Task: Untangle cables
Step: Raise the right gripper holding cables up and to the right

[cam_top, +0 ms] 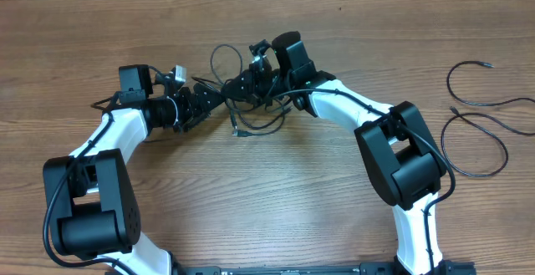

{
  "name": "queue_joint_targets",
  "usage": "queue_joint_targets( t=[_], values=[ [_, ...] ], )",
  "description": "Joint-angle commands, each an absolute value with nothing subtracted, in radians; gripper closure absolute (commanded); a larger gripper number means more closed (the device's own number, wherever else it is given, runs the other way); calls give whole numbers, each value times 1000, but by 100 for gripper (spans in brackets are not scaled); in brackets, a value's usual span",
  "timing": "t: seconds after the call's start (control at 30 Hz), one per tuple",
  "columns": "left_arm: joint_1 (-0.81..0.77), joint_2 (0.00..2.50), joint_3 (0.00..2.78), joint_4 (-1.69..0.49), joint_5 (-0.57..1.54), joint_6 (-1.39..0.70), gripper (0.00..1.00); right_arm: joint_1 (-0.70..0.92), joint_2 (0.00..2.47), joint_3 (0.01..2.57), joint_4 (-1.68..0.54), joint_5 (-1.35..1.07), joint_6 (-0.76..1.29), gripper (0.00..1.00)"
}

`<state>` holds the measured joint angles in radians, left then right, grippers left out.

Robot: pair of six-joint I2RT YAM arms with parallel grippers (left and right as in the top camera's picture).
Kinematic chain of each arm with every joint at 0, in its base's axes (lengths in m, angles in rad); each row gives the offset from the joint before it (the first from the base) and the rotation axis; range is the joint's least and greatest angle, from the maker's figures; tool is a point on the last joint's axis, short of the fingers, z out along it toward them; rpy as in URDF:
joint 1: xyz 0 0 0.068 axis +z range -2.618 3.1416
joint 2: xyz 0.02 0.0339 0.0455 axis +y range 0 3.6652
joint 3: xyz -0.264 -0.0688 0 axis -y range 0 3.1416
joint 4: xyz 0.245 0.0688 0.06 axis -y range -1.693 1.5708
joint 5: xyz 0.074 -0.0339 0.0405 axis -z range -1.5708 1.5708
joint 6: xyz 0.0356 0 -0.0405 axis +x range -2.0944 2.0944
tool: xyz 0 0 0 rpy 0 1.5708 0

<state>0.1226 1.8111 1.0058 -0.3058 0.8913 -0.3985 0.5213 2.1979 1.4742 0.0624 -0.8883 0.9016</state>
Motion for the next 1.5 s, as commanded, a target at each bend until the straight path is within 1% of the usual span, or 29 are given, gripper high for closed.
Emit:
queue_joint_targets(
  t=[0.0, 0.1, 0.2, 0.3, 0.33, 0.4, 0.5, 0.53, 0.6, 0.67, 0.7, 0.87, 1.0, 1.17, 1.27, 1.37, 1.43, 1.47],
  values=[
    [124, 1824, 1003, -302, 944, -362, 19, 527, 2156, 1473, 112, -977, 957, 96],
    [124, 1824, 1003, -301, 944, -362, 18, 527, 2156, 1473, 162, -993, 981, 96],
    [124, 1824, 1003, -301, 945, -362, 16, 528, 2156, 1473, 167, -997, 981, 96],
    [124, 1824, 1003, -302, 944, -362, 17, 529, 2156, 1473, 169, -1005, 981, 96],
    [124, 1824, 1003, -302, 942, -362, 21, 529, 2156, 1473, 172, -1007, 981, 96],
    [124, 1824, 1002, -302, 935, -362, 33, 529, 2156, 1473, 184, -1012, 990, 96],
    [123, 1824, 1002, -302, 934, -362, 46, 528, 2156, 1473, 219, -1016, 1003, 96],
    [123, 1824, 1002, -302, 934, -361, 55, 528, 2156, 1473, 237, -1015, 1003, 96],
    [123, 1824, 1002, -302, 934, -361, 67, 528, 2156, 1473, 264, -1009, 1003, 96],
    [123, 1824, 1002, -302, 932, -349, 76, 528, 2156, 1473, 269, -979, 1003, 96],
    [123, 1824, 1002, -302, 932, -341, 78, 528, 2156, 1473, 269, -960, 1003, 96],
    [123, 1824, 1002, -302, 924, -336, 80, 527, 2156, 1473, 268, -869, 995, 96],
    [123, 1824, 1002, -318, 847, -346, 81, 515, 2156, 1473, 268, -816, 995, 96],
    [123, 1824, 1002, -346, 746, -406, 82, 478, 2156, 1473, 266, -809, 1000, 96],
    [123, 1824, 1002, -362, 692, -435, 80, 448, 2156, 1473, 241, -809, 1000, 96],
    [123, 1824, 1002, -370, 661, -453, 79, 421, 2156, 1473, 170, -808, 999, 96],
    [123, 1824, 1002, -369, 661, -453, 73, 407, 2156, 1473, 105, -806, 991, 96],
    [123, 1824, 1002, -369, 661, -453, 72, 401, 2156, 1473, 63, -801, 976, 96]
  ],
)
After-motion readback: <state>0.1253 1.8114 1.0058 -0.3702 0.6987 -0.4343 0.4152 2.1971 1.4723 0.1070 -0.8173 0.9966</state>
